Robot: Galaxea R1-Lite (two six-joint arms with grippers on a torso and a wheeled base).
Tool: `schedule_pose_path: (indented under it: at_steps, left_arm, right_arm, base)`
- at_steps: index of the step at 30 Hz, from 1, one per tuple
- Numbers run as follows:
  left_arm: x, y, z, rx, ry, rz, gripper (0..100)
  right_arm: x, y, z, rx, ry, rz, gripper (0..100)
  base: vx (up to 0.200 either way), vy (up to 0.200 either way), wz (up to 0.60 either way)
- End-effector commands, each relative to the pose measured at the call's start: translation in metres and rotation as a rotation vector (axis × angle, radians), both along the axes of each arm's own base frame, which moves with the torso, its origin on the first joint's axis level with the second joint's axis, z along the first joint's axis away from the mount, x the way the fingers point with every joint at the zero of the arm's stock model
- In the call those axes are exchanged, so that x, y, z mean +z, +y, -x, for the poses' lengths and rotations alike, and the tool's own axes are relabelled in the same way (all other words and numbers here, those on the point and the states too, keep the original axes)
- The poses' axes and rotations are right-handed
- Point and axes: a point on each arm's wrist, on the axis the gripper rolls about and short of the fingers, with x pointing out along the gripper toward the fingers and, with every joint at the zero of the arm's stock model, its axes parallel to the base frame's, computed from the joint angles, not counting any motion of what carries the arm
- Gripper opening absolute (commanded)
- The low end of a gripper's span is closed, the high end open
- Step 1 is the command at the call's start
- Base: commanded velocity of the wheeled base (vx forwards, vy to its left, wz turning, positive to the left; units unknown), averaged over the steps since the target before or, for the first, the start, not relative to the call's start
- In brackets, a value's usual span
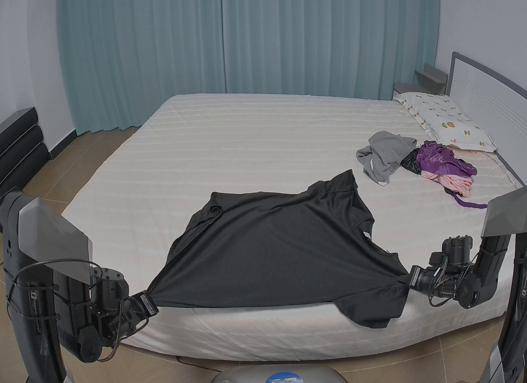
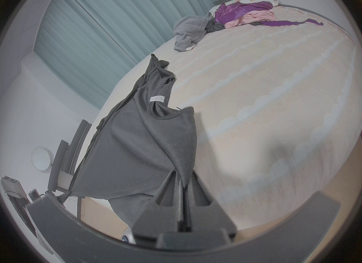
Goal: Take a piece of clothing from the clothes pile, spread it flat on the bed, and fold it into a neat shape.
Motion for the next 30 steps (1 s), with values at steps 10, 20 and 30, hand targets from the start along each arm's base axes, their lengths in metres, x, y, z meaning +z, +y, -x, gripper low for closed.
schedule_pose_path:
  at_steps: [10,20,30]
  left_arm:
    - [-0.013,-0.014,0.005,-0.042,0.055,0.035,0]
    - [-0.008,-0.016,-0.002,0.001,0.014,0.124,100]
    - [0.000,-0.013,-0.006,0.011,-0.025,0.136,100]
  right_arm:
    - [0.002,-0.005,0.002,-0.015,0.000,-0.015,100]
    - [0.029,0.006,0.007,-0.062,-0.016,-0.205,100]
    - [0.033,0.006,0.010,-0.130,0.013,-0.338,100]
  base:
    - [0.000,0.000,0.00]
    - [0.000,0.000,0.00]
    - [0.000,0.000,0.00]
